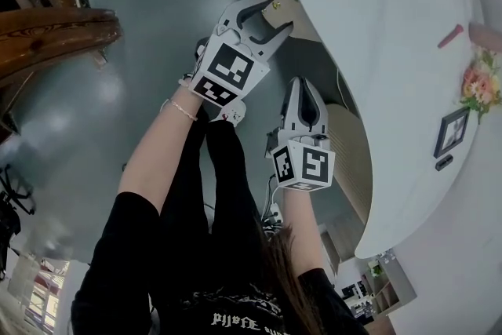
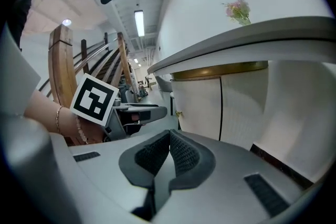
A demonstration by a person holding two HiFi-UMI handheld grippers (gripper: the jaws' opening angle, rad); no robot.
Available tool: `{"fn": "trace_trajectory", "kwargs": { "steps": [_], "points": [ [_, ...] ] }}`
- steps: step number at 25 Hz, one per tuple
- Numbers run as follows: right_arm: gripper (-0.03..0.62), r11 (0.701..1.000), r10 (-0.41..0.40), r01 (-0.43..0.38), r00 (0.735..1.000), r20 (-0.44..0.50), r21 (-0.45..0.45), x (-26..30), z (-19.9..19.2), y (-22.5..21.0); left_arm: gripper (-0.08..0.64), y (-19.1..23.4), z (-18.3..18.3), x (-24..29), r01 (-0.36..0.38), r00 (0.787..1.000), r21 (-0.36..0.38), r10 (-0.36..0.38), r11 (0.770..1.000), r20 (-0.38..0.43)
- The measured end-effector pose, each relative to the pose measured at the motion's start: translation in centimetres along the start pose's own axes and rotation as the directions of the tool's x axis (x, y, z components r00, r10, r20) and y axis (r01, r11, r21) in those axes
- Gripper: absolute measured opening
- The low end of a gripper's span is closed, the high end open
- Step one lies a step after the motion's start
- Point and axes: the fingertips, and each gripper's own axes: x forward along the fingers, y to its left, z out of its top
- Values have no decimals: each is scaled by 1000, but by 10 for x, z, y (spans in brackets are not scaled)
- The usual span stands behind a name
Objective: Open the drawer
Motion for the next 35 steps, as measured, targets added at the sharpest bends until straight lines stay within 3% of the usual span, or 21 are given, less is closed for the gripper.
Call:
{"fn": "trace_trajectory", "kwargs": {
  "steps": [8, 17, 28, 30, 35],
  "points": [
    [26, 1000, 1, -1, 1000, 13, -9, 23, -6, -13, 222, 6, -24, 32, 8, 1000, -23, -9, 1000, -14],
    [26, 1000, -17, 17, 1000, -1, 22, 38, -24, -15, 224, 29, -52, 70, 26, 996, -21, -28, 999, -90],
    [26, 999, 0, 0, 1000, -7, 33, 53, -28, -14, 224, 33, -53, 95, 25, 997, -42, -28, 999, -66],
    [26, 999, 5, -5, 1000, -4, 33, 55, -27, -13, 224, 37, -55, 96, 22, 997, -19, -24, 1000, -76],
    [26, 1000, 6, -5, 1000, -25, 26, 57, -29, -13, 218, 35, -50, 99, 51, 995, 121, -40, 991, -88]
  ]
}}
